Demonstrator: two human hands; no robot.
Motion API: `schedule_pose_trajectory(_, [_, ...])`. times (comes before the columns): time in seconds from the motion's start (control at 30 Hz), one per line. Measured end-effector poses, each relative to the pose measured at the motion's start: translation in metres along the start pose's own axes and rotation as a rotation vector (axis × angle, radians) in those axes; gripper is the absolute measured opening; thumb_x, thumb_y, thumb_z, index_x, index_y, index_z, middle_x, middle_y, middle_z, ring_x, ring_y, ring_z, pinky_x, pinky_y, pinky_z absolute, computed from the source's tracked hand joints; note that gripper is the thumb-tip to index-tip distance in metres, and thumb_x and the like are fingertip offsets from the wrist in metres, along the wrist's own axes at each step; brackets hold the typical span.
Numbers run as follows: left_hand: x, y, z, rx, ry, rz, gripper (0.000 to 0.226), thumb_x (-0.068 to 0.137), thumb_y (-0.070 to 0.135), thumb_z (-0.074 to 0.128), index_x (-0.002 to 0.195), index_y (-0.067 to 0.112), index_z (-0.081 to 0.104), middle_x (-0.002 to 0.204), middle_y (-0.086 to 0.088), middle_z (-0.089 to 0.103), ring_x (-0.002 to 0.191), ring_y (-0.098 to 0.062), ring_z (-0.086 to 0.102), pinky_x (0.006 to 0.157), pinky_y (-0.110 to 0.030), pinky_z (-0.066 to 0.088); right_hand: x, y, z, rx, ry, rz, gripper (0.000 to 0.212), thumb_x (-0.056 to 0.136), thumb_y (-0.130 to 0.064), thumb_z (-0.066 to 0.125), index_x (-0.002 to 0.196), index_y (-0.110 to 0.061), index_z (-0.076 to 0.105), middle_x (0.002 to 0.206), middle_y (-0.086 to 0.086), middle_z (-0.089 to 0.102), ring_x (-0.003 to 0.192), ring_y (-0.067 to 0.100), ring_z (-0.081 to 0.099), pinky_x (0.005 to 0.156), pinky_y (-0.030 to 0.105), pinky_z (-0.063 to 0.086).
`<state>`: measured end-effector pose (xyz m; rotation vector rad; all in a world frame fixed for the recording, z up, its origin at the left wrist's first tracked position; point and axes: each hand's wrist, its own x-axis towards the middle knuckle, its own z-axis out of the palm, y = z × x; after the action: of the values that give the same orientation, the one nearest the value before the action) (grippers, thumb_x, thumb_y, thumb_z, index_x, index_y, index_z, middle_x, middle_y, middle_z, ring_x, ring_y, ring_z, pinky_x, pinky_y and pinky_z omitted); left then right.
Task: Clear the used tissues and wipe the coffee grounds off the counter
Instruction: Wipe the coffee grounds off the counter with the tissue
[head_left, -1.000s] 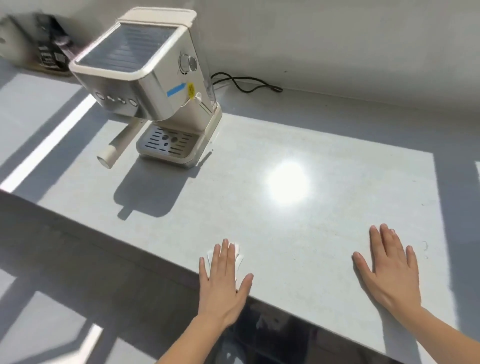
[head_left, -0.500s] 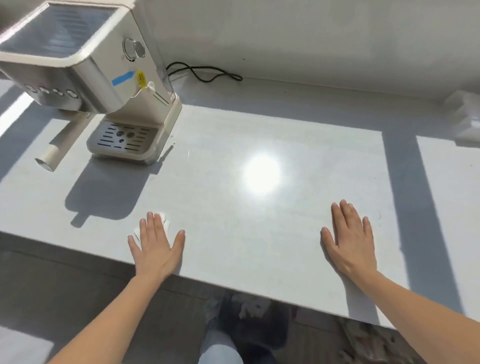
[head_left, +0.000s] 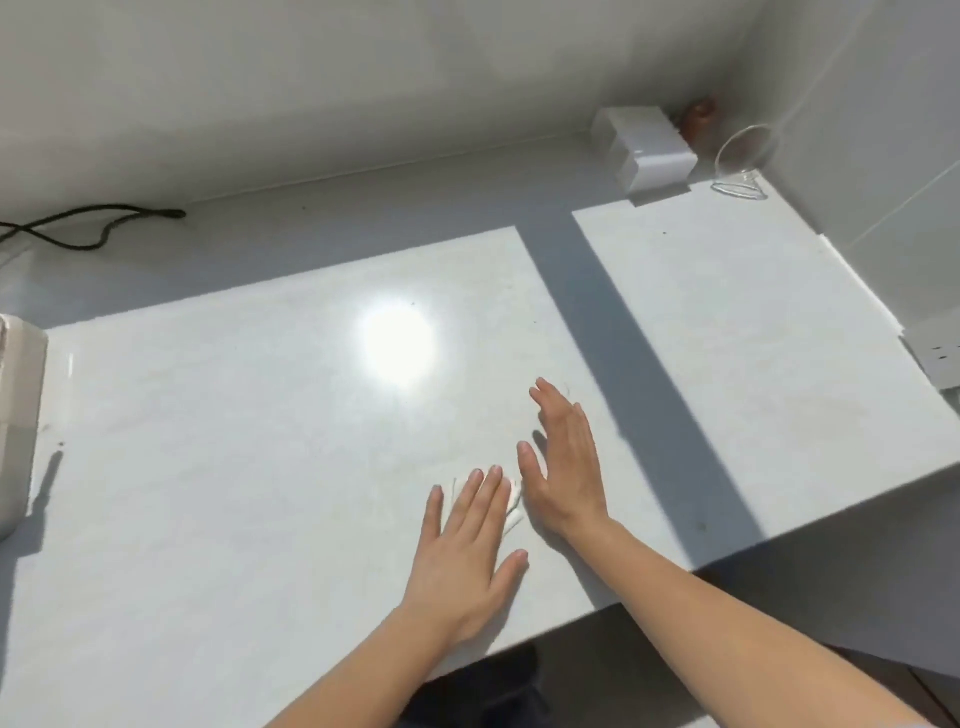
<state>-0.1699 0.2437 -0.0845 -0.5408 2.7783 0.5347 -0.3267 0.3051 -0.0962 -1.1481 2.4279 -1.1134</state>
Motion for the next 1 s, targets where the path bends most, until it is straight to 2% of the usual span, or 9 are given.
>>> schedule_pose_trajectory(0.07, [0.036,-0.002,-0.005,-0.029,0.049,-0.009,0.063,0.093,0.054,0.006,0.145,0.03,-0.021,0.153,0.013,-0.029,0.138,-0.007,-0.033,0.111,-0.04,-0.028,-0.006,0.007,-0.009,0.053,0.096,0.066,0.044,0.092,-0.036,0.04,0.136,-0.032,0.037,0.142,-0.023,0.031,0.133,0.009,0.036,0.107,0.033,0.04])
schedule_pose_trajectory(0.13, [0.071,-0.003,-0.014,-0.04,0.058,0.005,0.062,0.097,0.048,0.012,0.149,0.027,-0.014,0.156,0.012,-0.023,0.14,-0.006,-0.029,0.111,-0.04,-0.025,-0.018,0.015,-0.02,-0.024,0.064,0.013,0.041,0.091,-0.034,0.043,0.131,-0.028,0.04,0.136,-0.016,0.037,0.126,0.014,0.041,0.1,0.039,0.046])
schedule_pose_trajectory(0.27, [0.132,-0.01,-0.03,0.084,0.009,0.143,0.061,0.099,0.044,0.015,0.15,0.023,-0.012,0.158,0.007,-0.019,0.145,-0.011,-0.02,0.113,-0.044,-0.018,-0.055,0.032,-0.031,-0.245,0.029,-0.118,0.049,0.082,-0.03,0.052,0.128,-0.018,0.037,0.131,0.0,0.038,0.123,0.018,0.04,0.105,0.049,0.034])
schedule_pose_trajectory(0.37, [0.171,-0.012,-0.046,0.158,-0.027,0.212,0.063,0.099,0.045,0.016,0.15,0.022,-0.012,0.159,0.007,-0.017,0.145,-0.012,-0.018,0.114,-0.045,-0.016,-0.064,0.036,-0.032,-0.329,0.052,-0.089,0.05,0.081,-0.032,0.051,0.125,-0.015,0.037,0.128,0.003,0.038,0.12,0.021,0.041,0.106,0.048,0.028])
schedule_pose_trajectory(0.47, [0.195,-0.002,-0.056,0.201,-0.058,0.249,0.064,0.099,0.046,0.016,0.15,0.022,-0.013,0.159,0.006,-0.018,0.145,-0.013,-0.019,0.114,-0.046,-0.017,-0.061,0.035,-0.033,-0.343,0.041,0.026,0.059,0.084,-0.035,0.049,0.137,-0.017,0.03,0.144,0.003,0.03,0.133,0.022,0.033,0.113,0.047,0.02])
schedule_pose_trajectory(0.57, [0.188,0.019,-0.047,0.271,-0.075,0.433,0.064,0.098,0.048,0.013,0.15,0.022,-0.012,0.159,0.005,-0.018,0.145,-0.014,-0.021,0.114,-0.046,-0.019,-0.058,0.036,-0.035,-0.398,-0.035,0.106,0.073,0.088,-0.041,0.043,0.15,-0.019,0.014,0.159,0.002,0.012,0.146,0.018,0.015,0.118,0.043,0.009])
schedule_pose_trajectory(0.67, [0.167,0.029,-0.033,0.295,-0.088,0.562,0.06,0.099,0.043,0.013,0.15,0.024,-0.011,0.155,0.008,-0.021,0.142,-0.013,-0.024,0.113,-0.042,-0.021,-0.054,0.033,-0.034,-0.537,-0.132,0.148,0.081,0.09,-0.055,0.036,0.153,-0.016,0.004,0.162,0.002,0.002,0.149,0.017,0.004,0.116,0.046,0.009])
schedule_pose_trajectory(0.8, [0.159,0.012,-0.037,0.278,-0.06,0.501,0.058,0.099,0.043,0.013,0.149,0.028,-0.013,0.153,0.011,-0.024,0.142,-0.012,-0.026,0.114,-0.042,-0.021,-0.052,0.033,-0.033,-0.63,-0.234,0.152,0.086,0.087,-0.071,0.025,0.153,-0.022,0.001,0.162,0.0,-0.001,0.149,0.019,-0.001,0.114,0.052,0.007])
schedule_pose_trajectory(1.0, [0.128,-0.061,-0.048,0.175,0.038,0.13,0.063,0.094,0.055,0.006,0.147,0.031,-0.018,0.155,0.014,-0.025,0.142,-0.007,-0.026,0.114,-0.041,-0.021,-0.053,0.035,-0.029,-0.639,-0.259,0.17,0.079,0.086,-0.073,0.013,0.152,-0.031,-0.002,0.162,-0.004,-0.003,0.149,0.019,-0.005,0.114,0.055,0.005])
